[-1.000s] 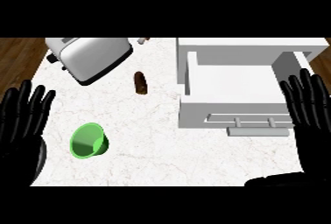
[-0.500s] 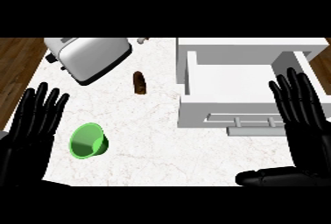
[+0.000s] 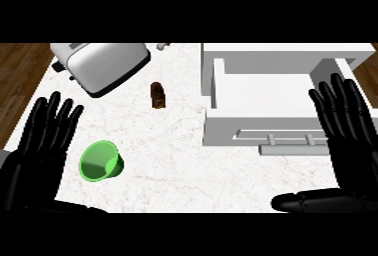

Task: Pick up the cup, place it into the drawer and close the drawer

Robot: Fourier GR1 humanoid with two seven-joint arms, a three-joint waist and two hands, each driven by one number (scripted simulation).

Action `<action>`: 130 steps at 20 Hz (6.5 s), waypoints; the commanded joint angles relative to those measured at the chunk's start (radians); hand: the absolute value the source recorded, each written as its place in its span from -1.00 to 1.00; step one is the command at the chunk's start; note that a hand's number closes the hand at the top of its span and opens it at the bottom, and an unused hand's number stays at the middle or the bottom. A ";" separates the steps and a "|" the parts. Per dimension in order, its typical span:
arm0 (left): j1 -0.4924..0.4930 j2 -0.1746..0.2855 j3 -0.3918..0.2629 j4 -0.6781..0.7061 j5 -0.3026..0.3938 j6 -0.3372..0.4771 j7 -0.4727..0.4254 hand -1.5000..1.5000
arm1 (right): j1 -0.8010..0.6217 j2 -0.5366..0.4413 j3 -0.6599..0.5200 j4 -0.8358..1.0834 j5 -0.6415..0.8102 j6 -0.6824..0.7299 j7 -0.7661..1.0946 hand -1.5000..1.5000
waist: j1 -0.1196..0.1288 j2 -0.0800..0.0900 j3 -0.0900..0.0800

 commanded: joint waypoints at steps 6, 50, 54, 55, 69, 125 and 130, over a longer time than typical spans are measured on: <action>0.007 0.008 0.036 0.054 0.014 -0.013 0.014 -1.00 | -0.031 -0.015 -0.056 0.037 -0.022 0.018 -0.018 -1.00 | 0.000 0.000 0.000; -0.076 0.108 0.225 0.959 -0.153 -0.133 -0.615 -1.00 | -0.117 -0.003 -0.020 -0.039 -0.024 -0.009 0.171 -1.00 | 0.000 0.000 0.000; -0.126 0.102 0.233 1.114 -0.156 -0.132 -0.717 -1.00 | -0.075 -0.009 -0.046 -0.016 -0.041 0.029 0.089 -1.00 | -0.002 0.001 0.000; -0.115 0.126 0.234 1.079 -0.146 -0.156 -0.667 -1.00 | -0.079 -0.062 -0.126 0.054 -0.101 0.096 0.038 -1.00 | -0.001 0.001 0.000; -0.260 0.112 0.218 1.352 -0.156 -0.167 -0.846 -1.00 | -0.050 -0.001 -0.042 0.005 -0.021 0.042 0.046 -1.00 | -0.001 0.000 0.000; -0.326 -0.031 0.046 0.632 0.035 -0.043 -0.449 1.00 | -0.011 -0.011 -0.064 -0.023 -0.031 0.052 0.077 -1.00 | 0.010 -0.005 0.001; -0.449 -0.053 -0.020 0.565 0.059 0.120 -0.346 1.00 | -0.088 -0.027 -0.100 0.038 -0.050 0.053 0.065 -1.00 | 0.002 -0.001 0.001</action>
